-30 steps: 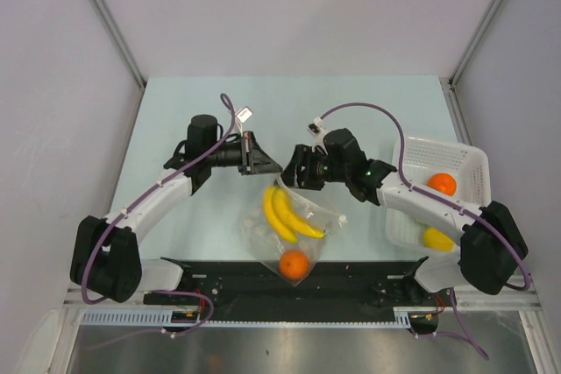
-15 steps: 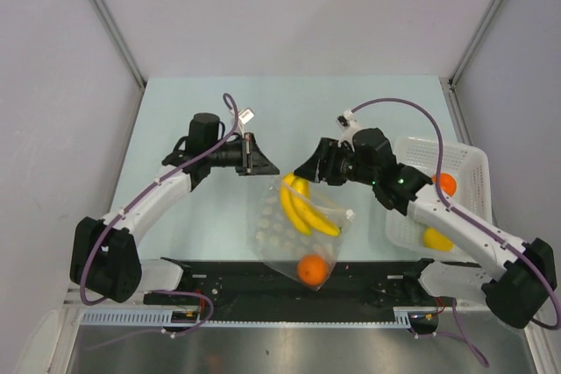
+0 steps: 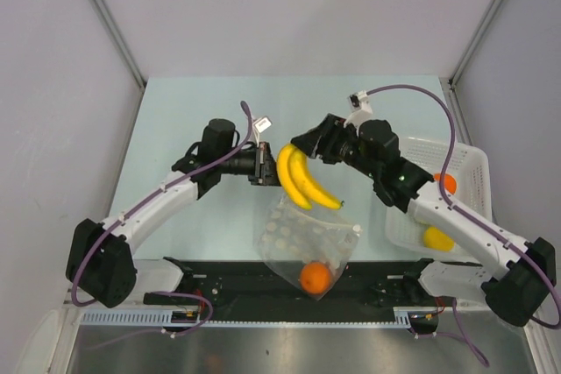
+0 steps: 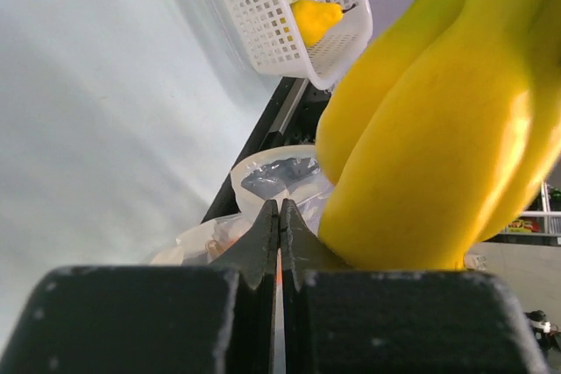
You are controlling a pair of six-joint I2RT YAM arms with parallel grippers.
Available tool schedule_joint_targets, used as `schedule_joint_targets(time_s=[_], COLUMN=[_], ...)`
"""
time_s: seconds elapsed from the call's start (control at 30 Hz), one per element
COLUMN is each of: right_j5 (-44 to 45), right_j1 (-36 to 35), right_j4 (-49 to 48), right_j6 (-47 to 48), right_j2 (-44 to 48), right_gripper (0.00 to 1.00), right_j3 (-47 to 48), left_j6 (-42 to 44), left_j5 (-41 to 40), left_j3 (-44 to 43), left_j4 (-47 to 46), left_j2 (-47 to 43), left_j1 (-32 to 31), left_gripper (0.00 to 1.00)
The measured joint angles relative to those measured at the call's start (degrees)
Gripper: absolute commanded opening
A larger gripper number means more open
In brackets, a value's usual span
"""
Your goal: Open the zip-top bag and remove the fake food
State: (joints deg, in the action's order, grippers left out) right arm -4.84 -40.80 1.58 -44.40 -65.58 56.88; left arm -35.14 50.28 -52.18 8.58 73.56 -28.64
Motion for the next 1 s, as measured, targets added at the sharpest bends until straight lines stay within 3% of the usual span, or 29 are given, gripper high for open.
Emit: schedule_joint_targets(time_s=[0.17,0.4,0.6,0.83,0.93,1.0], right_j5=[6.27,12.92,13.49,4.9,2.54,2.23], right_j1=[1.18,12.59,29.88,50.34,52.43,52.46], right_j4=[1.95,17.33,33.88,40.37,40.63,41.24], right_j6=[1.81,7.93,12.2,13.09,13.14,13.35], right_j2=[-2.54,-0.37,10.12,12.9,8.9,6.67], right_gripper=[0.0,0.0,0.0,0.01,0.19,0.24], right_j3=[7.56,17.07,12.09,1.49,-1.36,-1.73], left_j6=[0.83,2.86,5.57,5.75,5.86,6.19], left_j5=[-1.99,-4.63,-5.7,-5.75,-5.81,-6.14], left_j3=[-1.14,-2.82,-6.91,-7.56,-7.74,-8.04], left_j4=[3.39,7.19,11.72,11.93,12.48,13.05], left_j2=[-0.07,-0.09,0.83,1.14,1.14,1.14], left_j1=[-0.28,-0.26,-0.26,-0.26,-0.26,-0.26], left_gripper=[0.0,0.0,0.0,0.0,0.0,0.0])
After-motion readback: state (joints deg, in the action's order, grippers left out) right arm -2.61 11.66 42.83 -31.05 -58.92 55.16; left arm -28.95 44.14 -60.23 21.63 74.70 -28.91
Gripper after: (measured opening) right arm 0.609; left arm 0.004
